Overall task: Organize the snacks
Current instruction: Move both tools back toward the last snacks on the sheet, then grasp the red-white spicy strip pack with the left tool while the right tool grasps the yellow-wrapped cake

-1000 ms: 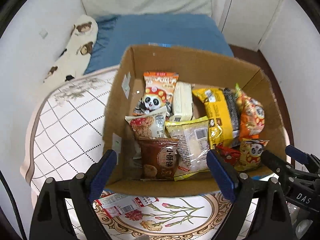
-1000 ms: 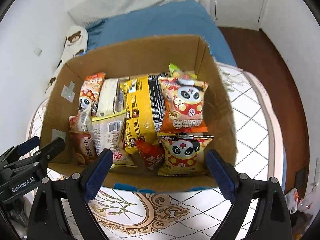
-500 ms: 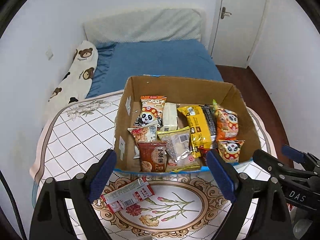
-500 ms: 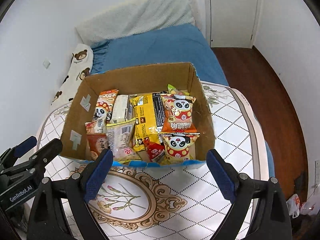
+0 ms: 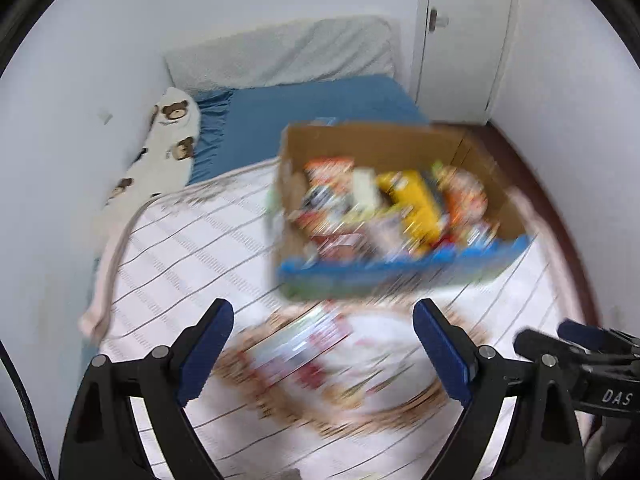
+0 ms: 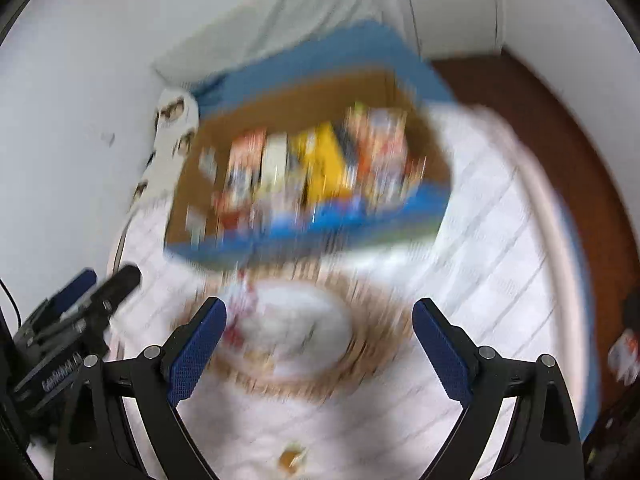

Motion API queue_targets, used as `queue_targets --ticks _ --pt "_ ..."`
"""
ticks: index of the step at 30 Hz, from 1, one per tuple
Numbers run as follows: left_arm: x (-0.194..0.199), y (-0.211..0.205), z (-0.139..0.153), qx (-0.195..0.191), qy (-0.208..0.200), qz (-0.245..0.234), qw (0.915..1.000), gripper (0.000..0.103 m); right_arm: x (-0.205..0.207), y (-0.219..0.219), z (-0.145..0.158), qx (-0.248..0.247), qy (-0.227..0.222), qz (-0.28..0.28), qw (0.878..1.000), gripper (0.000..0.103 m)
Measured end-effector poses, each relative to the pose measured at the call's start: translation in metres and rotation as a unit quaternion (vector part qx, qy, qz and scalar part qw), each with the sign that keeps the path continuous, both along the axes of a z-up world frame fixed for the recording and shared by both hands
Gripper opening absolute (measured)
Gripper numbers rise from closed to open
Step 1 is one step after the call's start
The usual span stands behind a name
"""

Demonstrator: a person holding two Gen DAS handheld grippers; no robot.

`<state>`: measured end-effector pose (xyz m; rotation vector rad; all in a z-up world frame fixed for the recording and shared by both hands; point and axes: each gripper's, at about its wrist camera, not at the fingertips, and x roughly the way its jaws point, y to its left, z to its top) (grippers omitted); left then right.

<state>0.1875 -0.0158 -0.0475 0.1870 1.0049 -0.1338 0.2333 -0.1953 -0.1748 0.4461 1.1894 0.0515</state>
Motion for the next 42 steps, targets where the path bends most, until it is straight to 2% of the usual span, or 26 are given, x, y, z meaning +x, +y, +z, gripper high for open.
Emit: queue_targets --ticks 3,4,6,9,15,16,17,19,20,25,29,35,38,42 --pt "-0.023 0.027 -0.037 0.07 0.012 -0.012 0.9974 0.092 -0.03 0.033 -0.058 0.038 0.071 0.017 0.997 0.093" --pt "-0.03 0.037 -0.052 0.093 0.023 -0.019 0.9952 0.092 -0.042 0.047 -0.082 0.056 0.102 0.025 0.993 0.091" --pt "-0.041 0.058 -0.084 0.128 0.052 -0.029 0.99 0.092 -0.059 0.073 -0.118 0.081 0.148 0.043 0.985 0.078" --pt "-0.055 0.081 -0.119 0.168 0.082 -0.041 0.9816 0.092 -0.086 0.112 -0.167 0.103 0.21 0.069 0.97 0.074" --pt "-0.07 0.098 -0.156 0.196 0.11 -0.061 0.9724 0.092 -0.116 0.161 -0.23 0.088 0.288 0.102 0.948 0.073" --pt "-0.07 0.097 -0.159 0.197 0.112 -0.065 0.9718 0.092 -0.12 0.166 -0.238 0.084 0.295 0.106 0.946 0.07" --pt "-0.071 0.095 -0.161 0.2 0.113 -0.071 0.9707 0.092 -0.126 0.173 -0.246 0.077 0.301 0.113 0.944 0.063" --pt "-0.07 0.088 -0.162 0.205 0.109 -0.088 0.9687 0.092 -0.132 0.181 -0.247 0.053 0.287 0.125 0.948 0.045" --pt "-0.069 0.084 -0.162 0.208 0.105 -0.099 0.9674 0.092 -0.135 0.184 -0.245 0.043 0.275 0.134 0.951 0.044" --pt "-0.05 0.052 -0.158 0.23 0.08 -0.163 0.956 0.092 -0.135 0.17 -0.225 0.027 0.229 0.118 0.966 0.044" --pt "-0.023 0.015 -0.162 0.261 0.052 -0.226 0.937 0.092 -0.119 0.141 -0.204 0.014 0.197 0.087 0.976 0.044" --pt "0.019 -0.021 -0.187 0.263 0.096 -0.289 0.9154 0.092 -0.092 0.097 -0.19 0.006 0.172 0.031 0.985 0.044" --pt "0.033 -0.033 -0.202 0.256 0.129 -0.3 0.9096 0.092 -0.082 0.083 -0.188 0.004 0.168 0.014 0.986 0.044" --pt "0.045 -0.041 -0.217 0.254 0.142 -0.31 0.9053 0.092 -0.074 0.072 -0.189 0.006 0.171 0.002 0.985 0.044"
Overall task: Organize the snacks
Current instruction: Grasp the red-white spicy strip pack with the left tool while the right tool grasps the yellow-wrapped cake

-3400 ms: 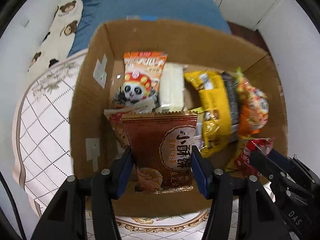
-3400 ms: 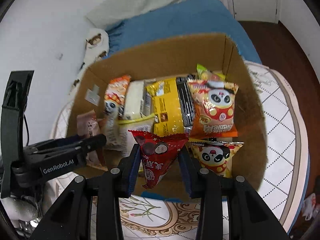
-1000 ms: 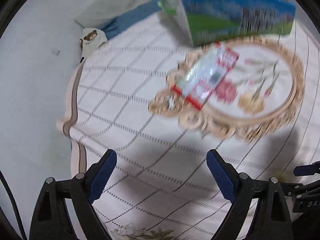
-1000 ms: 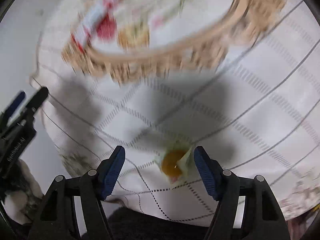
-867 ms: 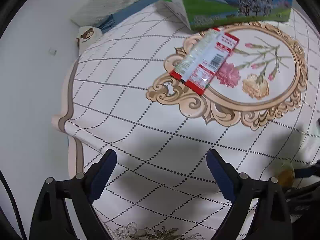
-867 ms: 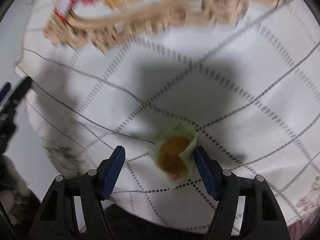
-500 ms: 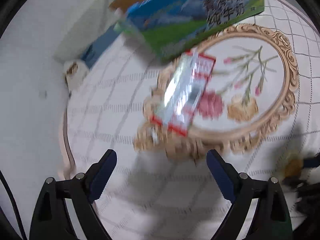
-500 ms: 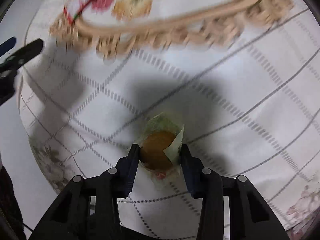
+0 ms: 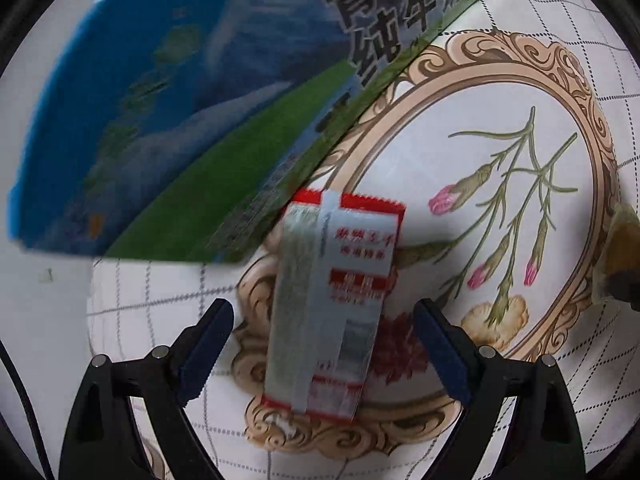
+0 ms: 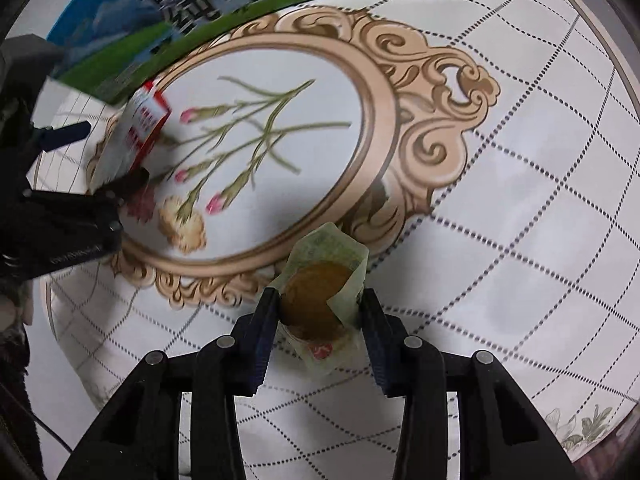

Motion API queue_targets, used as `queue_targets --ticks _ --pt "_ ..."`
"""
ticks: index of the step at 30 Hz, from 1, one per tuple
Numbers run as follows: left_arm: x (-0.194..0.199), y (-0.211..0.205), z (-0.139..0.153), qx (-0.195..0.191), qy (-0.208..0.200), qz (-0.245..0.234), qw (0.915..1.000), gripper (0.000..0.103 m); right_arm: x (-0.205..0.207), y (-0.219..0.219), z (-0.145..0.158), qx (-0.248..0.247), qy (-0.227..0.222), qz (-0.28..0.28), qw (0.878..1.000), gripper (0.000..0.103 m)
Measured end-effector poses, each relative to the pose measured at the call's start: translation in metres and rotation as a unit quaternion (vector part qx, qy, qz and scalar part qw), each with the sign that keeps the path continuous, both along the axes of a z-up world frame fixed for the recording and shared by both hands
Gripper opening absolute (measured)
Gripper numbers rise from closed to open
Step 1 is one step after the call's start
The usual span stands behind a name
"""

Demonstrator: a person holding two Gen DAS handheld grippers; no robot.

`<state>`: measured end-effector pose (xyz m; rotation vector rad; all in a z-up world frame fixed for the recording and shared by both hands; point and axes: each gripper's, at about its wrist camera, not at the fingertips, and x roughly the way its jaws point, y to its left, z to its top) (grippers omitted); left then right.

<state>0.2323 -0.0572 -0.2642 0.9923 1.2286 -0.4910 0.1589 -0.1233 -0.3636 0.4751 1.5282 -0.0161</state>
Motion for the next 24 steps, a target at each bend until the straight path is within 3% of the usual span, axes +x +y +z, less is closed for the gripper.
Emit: queue_targets --ticks 1,2,5,8,12,15,17,24 --pt "0.003 0.0 -0.002 -0.003 0.005 0.001 1.0 0.086 0.003 -0.005 0.0 0.0 0.001 -0.001 1.0 0.044" --pt "0.004 -0.001 -0.004 -0.009 0.013 0.004 0.9999 0.073 0.005 -0.007 0.0 -0.001 0.001 -0.001 1.0 0.044" --pt "0.007 0.001 -0.008 -0.026 0.041 0.028 0.9984 0.054 0.01 -0.01 0.002 -0.001 0.001 0.003 1.0 0.044" --pt "0.011 0.006 -0.008 -0.038 0.045 0.064 0.9962 0.053 0.015 -0.005 0.005 -0.001 0.004 0.004 1.0 0.044" --pt "0.013 0.021 -0.009 -0.069 0.074 0.159 0.982 0.053 0.021 0.006 -0.001 -0.005 0.008 0.009 1.0 0.044" --pt "0.004 0.031 -0.013 -0.093 0.091 0.219 0.9671 0.053 0.015 0.0 -0.001 -0.007 0.014 0.014 1.0 0.044" --pt "-0.001 0.039 -0.015 -0.112 0.112 0.265 0.9512 0.053 0.009 -0.006 -0.003 -0.008 0.019 0.018 1.0 0.044" --pt "-0.025 0.071 -0.033 -0.156 0.183 0.397 0.8859 0.053 -0.005 -0.024 -0.01 0.003 0.04 0.029 0.999 0.044"
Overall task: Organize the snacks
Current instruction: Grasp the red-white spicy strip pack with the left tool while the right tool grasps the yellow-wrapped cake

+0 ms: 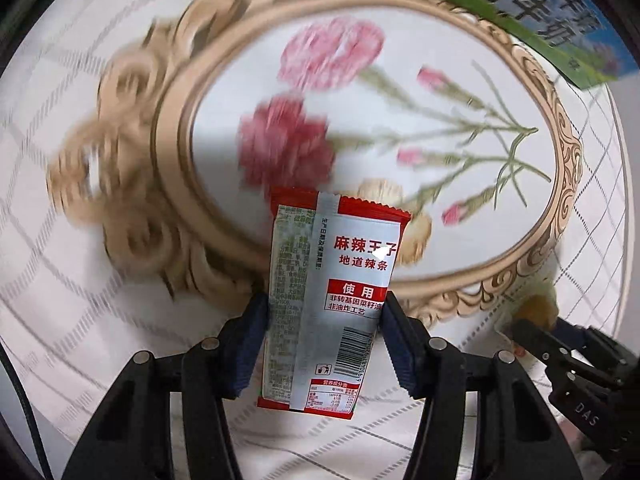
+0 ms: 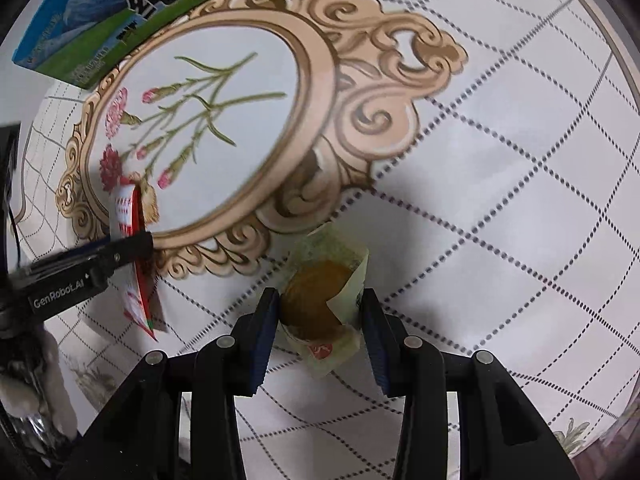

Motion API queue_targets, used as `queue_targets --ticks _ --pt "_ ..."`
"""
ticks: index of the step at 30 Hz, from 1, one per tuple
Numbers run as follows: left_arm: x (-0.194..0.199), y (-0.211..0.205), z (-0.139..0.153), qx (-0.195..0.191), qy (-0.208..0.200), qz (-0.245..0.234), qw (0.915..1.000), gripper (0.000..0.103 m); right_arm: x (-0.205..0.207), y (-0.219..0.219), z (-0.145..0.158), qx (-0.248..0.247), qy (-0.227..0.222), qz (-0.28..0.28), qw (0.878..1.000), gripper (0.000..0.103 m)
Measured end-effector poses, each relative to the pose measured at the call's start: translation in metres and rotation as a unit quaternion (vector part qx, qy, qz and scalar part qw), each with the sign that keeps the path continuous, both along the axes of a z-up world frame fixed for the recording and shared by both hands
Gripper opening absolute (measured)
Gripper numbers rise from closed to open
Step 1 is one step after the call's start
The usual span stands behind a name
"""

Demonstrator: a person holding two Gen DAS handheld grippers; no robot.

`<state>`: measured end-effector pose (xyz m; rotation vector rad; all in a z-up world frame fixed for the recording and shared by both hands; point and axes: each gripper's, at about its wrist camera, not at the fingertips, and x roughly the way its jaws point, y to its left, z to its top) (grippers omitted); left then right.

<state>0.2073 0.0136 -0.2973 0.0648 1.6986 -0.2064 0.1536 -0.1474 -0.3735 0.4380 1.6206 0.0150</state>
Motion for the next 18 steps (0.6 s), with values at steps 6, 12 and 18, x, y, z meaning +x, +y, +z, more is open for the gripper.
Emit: queue_targets --ticks 6,12,18 --pt "-0.004 0.006 -0.021 -0.014 0.03 -0.007 0.9994 0.066 -0.001 -0.009 -0.009 0.024 0.021 0.019 0.999 0.045" --pt "-0.032 -0.011 -0.032 0.029 0.017 -0.102 0.9942 0.071 -0.001 -0.019 -0.026 0.053 0.041 0.023 0.997 0.051" --pt "-0.032 0.003 -0.021 0.038 -0.018 -0.044 0.9982 0.053 -0.008 -0.009 -0.013 0.044 0.032 0.03 0.998 0.053"
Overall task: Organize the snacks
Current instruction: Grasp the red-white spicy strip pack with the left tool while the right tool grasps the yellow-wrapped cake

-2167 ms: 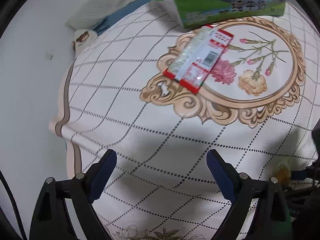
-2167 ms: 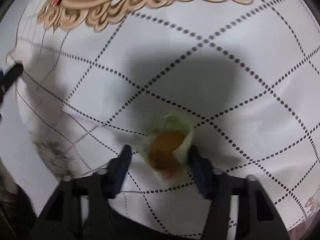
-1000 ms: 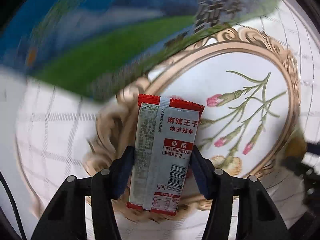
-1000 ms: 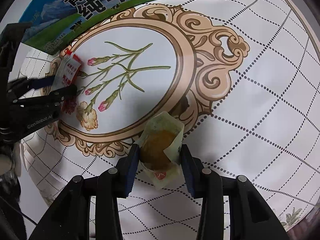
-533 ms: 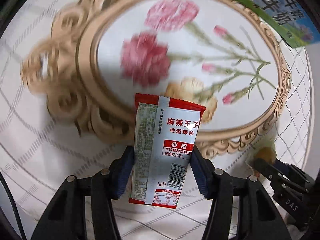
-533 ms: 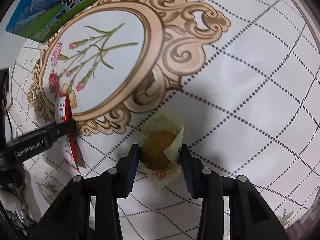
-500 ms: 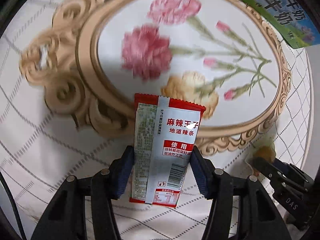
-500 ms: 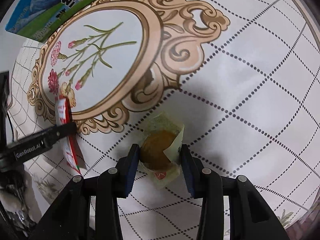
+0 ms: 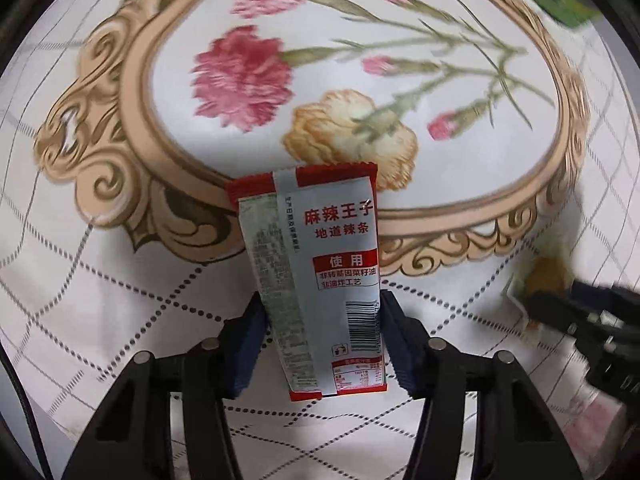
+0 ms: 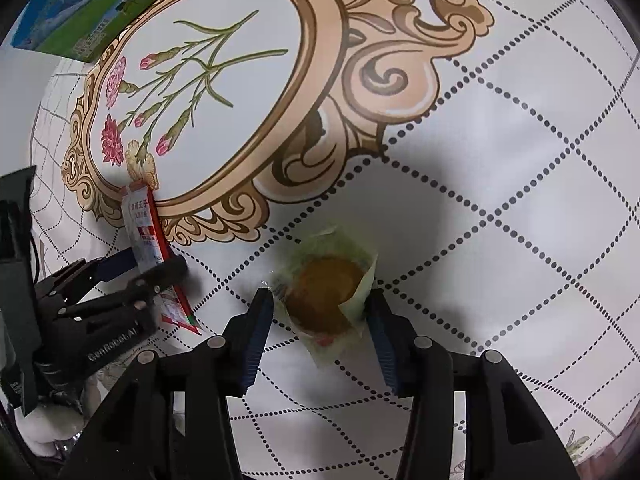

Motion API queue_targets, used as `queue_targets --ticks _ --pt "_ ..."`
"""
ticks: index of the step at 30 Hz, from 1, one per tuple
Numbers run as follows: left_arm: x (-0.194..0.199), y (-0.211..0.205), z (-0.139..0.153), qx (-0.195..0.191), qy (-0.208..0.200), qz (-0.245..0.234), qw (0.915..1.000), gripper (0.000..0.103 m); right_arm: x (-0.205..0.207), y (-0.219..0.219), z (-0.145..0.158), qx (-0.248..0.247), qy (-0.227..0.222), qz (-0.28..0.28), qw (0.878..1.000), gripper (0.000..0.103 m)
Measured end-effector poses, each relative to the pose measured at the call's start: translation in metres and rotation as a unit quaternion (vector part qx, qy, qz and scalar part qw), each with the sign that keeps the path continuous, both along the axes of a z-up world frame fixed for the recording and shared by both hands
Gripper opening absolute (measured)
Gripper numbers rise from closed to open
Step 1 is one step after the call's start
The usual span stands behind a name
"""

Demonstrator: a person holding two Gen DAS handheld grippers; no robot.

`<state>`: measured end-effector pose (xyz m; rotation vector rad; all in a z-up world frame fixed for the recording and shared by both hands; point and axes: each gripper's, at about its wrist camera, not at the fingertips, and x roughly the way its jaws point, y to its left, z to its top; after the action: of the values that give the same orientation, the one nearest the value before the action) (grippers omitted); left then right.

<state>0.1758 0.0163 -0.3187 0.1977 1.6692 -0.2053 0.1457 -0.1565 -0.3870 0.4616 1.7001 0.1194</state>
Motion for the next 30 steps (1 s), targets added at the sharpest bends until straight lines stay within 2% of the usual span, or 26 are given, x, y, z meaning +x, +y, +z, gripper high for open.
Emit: queue_targets --ticks 1,5,9,11,14,17,19,24,30 --pt "0.004 0.004 0.0 -0.002 0.003 0.007 1.0 0.053 0.007 -0.008 -0.013 0.001 -0.001 0.0 1.0 0.054" --pt "0.008 0.016 -0.009 0.0 0.011 0.014 0.9998 0.054 0.012 0.007 -0.02 -0.005 -0.003 0.004 1.0 0.057" --pt "0.022 0.005 -0.015 0.004 0.015 0.01 0.9998 0.054 0.016 0.015 -0.023 -0.018 -0.002 0.014 1.0 0.057" --pt "0.008 0.002 -0.005 0.005 0.013 0.011 0.9998 0.054 0.017 0.02 -0.026 -0.025 -0.002 0.018 1.0 0.057" --pt "0.014 -0.003 -0.017 0.008 0.008 0.008 0.9999 0.053 0.016 0.023 -0.027 -0.034 -0.004 0.022 0.999 0.057" --pt "0.01 -0.009 -0.005 0.009 0.002 0.01 0.9999 0.052 0.014 0.027 -0.028 -0.048 -0.005 0.023 0.999 0.054" --pt "0.008 -0.005 -0.006 0.01 -0.001 0.012 0.9999 0.051 0.014 0.031 -0.029 -0.062 -0.008 0.028 0.998 0.046" --pt "0.006 0.006 0.006 0.002 -0.003 0.023 0.9997 0.049 0.015 0.04 -0.028 -0.059 -0.013 0.031 0.998 0.045" --pt "0.006 0.004 0.03 -0.025 -0.01 0.035 0.999 0.048 0.024 0.035 -0.002 -0.04 -0.029 0.029 0.998 0.045"
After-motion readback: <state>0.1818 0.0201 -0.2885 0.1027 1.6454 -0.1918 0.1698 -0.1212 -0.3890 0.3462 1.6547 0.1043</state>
